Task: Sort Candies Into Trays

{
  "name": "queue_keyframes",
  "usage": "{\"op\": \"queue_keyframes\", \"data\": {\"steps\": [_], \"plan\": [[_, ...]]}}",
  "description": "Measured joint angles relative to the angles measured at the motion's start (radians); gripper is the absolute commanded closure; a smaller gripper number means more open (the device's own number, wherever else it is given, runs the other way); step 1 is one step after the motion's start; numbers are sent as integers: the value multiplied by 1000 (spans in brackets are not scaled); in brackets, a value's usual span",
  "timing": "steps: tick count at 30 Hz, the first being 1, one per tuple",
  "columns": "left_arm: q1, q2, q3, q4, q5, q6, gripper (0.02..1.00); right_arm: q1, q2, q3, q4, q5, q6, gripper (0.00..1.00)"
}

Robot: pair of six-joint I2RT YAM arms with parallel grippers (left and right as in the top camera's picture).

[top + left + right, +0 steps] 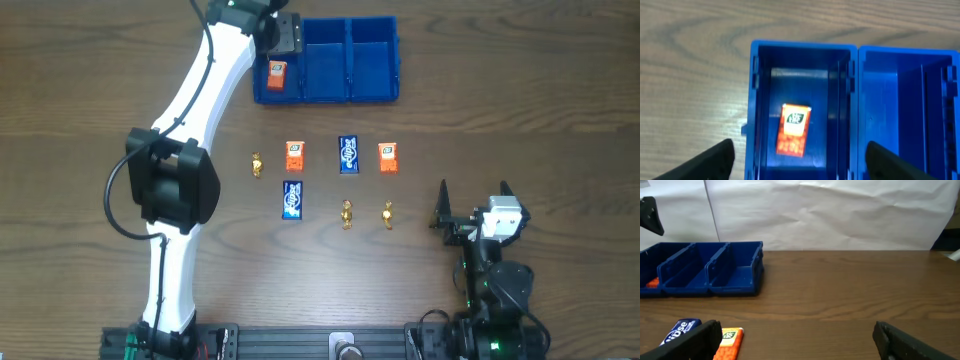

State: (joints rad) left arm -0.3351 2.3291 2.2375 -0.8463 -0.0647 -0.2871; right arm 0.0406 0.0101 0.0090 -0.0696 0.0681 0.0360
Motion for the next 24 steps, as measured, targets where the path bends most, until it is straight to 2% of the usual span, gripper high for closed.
{"op": "queue_keyframes", "data": {"steps": [3, 7, 11, 15, 17, 20, 21, 24], "plan": [[-33, -178, -238, 63, -2, -31, 134, 0, 0, 0, 0, 0, 0, 3], [-170, -530, -655, 209, 0, -110, 137, 0, 0, 0, 0, 0, 0, 3], [-238, -476, -906, 324, 0, -172, 163, 0, 0, 0, 0, 0, 0, 3], [-241, -369, -988, 328, 10, -215, 176, 0, 0, 0, 0, 0, 0, 3], [-241, -355, -988, 331, 14, -218, 283, 0, 0, 0, 0, 0, 0, 3], [-240, -346, -985, 335, 14, -226, 568, 0, 0, 0, 0, 0, 0, 3], [-239, -345, -984, 339, 13, -232, 634, 0, 0, 0, 0, 0, 0, 3], [-238, -342, -982, 353, 14, -234, 678, 0, 0, 0, 0, 0, 0, 5]]}}
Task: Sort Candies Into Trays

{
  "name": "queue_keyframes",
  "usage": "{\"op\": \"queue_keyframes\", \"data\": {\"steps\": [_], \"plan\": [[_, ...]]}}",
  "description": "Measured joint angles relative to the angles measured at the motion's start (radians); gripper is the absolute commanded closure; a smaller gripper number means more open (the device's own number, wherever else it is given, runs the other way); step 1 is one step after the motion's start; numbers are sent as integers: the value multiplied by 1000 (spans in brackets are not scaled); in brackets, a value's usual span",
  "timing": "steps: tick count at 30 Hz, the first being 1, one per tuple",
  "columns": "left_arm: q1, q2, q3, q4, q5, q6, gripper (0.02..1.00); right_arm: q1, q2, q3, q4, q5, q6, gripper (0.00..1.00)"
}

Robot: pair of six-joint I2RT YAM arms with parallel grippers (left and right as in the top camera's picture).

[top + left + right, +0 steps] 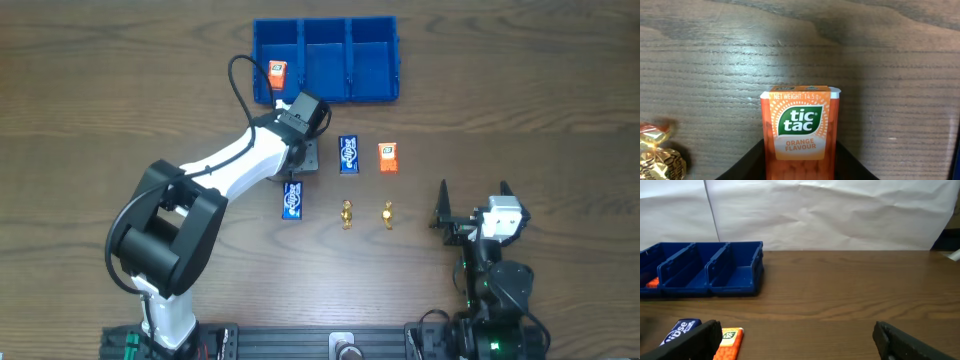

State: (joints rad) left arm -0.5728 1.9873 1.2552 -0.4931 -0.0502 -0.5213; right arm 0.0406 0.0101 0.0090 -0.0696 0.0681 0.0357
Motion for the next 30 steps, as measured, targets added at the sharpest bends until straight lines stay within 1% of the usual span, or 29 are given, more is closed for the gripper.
{"op": "queue_keyframes", "data": {"steps": [5, 7, 9, 11, 12, 14, 17, 21, 22, 23, 24, 26, 30], "plan": [[0, -13, 0, 5, -1, -3, 680, 0, 0, 0, 0, 0, 0, 3], [4, -72, 34, -22, -31, 5, 684, 0, 0, 0, 0, 0, 0, 3], [23, -115, 172, -62, -65, 49, 678, 0, 0, 0, 0, 0, 0, 3], [68, -111, 405, -79, -99, 114, 676, 0, 0, 0, 0, 0, 0, 3], [105, -89, 549, -105, -118, 151, 673, 0, 0, 0, 0, 0, 0, 3], [159, -14, 720, -192, -140, 186, 671, 0, 0, 0, 0, 0, 0, 3], [200, 141, 811, -242, -139, 211, 663, 0, 0, 0, 0, 0, 0, 3], [202, 270, 812, -246, -109, 223, 638, 0, 0, 0, 0, 0, 0, 3], [202, 275, 812, -248, -105, 227, 614, 0, 0, 0, 0, 0, 0, 3], [202, 275, 812, -255, -102, 231, 562, 0, 0, 0, 0, 0, 0, 3], [203, 275, 812, -261, -101, 232, 472, 0, 0, 0, 0, 0, 0, 3], [206, 275, 813, -282, -93, 228, 329, 0, 0, 0, 0, 0, 0, 3], [211, 275, 814, -311, -71, 231, 229, 0, 0, 0, 0, 0, 0, 3]]}}
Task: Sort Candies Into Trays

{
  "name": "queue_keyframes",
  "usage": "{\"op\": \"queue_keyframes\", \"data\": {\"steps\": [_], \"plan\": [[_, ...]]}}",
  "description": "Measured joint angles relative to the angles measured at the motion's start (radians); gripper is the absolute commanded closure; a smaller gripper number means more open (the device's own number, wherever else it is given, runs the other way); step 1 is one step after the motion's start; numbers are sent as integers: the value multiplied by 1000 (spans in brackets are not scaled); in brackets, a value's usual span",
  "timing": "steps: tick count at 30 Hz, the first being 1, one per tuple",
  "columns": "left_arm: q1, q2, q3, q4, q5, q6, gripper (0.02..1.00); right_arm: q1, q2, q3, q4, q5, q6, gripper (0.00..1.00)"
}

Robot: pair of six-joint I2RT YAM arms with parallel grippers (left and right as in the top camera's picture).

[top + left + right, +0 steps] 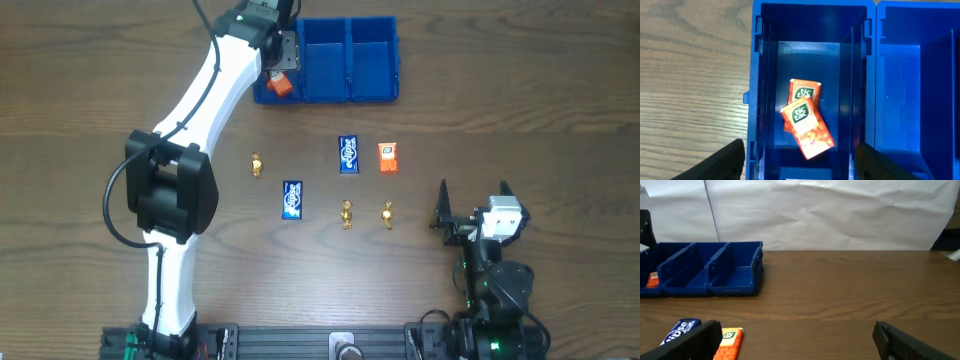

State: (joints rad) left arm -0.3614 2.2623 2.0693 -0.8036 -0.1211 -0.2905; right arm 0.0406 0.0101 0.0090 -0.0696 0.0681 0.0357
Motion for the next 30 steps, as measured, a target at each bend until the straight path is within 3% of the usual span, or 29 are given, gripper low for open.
{"op": "queue_keyframes", "data": {"steps": [4, 9, 12, 16, 22, 28, 30], "plan": [[-69, -13, 0, 2, 5, -62, 180, 0, 0, 0, 0, 0, 0, 3], [-453, -28, 7, -24, -12, -290, 211, 0, 0, 0, 0, 0, 0, 3], [-569, 34, 11, -35, -8, -404, 229, 0, 0, 0, 0, 0, 0, 3], [-564, 171, 11, -43, 11, -499, 222, 0, 0, 0, 0, 0, 0, 3], [-531, 180, 11, -49, 17, -526, 248, 0, 0, 0, 0, 0, 0, 3], [-519, 187, 11, -47, 45, -538, 542, 0, 0, 0, 0, 0, 0, 3], [-519, 190, 11, -47, 48, -544, 573, 0, 0, 0, 0, 0, 0, 3]]}}
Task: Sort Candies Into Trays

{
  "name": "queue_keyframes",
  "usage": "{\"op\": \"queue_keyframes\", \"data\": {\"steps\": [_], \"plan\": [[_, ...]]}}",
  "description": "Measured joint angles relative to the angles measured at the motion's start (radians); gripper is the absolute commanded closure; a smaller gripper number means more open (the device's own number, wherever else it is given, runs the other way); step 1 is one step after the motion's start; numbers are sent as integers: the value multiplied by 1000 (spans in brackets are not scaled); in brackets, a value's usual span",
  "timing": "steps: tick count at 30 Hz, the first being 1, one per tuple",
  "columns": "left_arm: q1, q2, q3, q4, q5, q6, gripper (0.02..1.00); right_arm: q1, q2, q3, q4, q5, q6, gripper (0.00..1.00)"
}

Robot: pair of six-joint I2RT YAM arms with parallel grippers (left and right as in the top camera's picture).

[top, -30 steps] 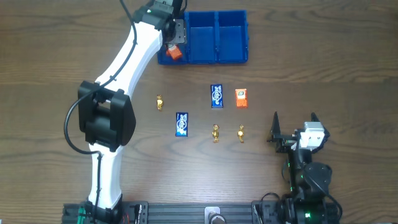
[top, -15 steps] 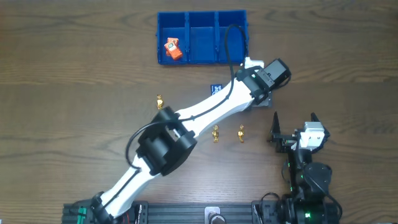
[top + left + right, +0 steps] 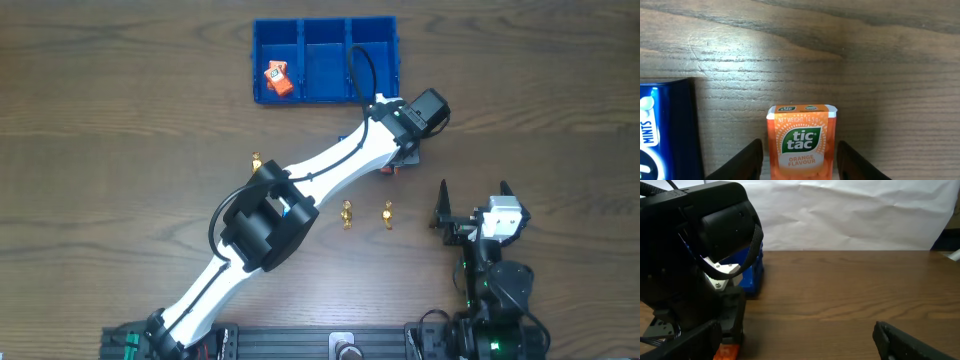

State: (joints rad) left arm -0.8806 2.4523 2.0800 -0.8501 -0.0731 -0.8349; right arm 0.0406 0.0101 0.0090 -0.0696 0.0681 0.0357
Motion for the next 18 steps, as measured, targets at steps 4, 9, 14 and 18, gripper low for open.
{"op": "queue_keyframes", "data": {"steps": [4, 9, 14, 18], "plan": [[0, 0, 0, 1, 0, 0, 533, 0, 0, 0, 0, 0, 0, 3], [0, 0, 0, 1, 1, 0, 529, 0, 0, 0, 0, 0, 0, 3], [0, 5, 0, 1, 2, 0, 623, 0, 0, 0, 0, 0, 0, 3], [0, 14, 0, 4, 10, 0, 680, 0, 0, 0, 0, 0, 0, 3]]}}
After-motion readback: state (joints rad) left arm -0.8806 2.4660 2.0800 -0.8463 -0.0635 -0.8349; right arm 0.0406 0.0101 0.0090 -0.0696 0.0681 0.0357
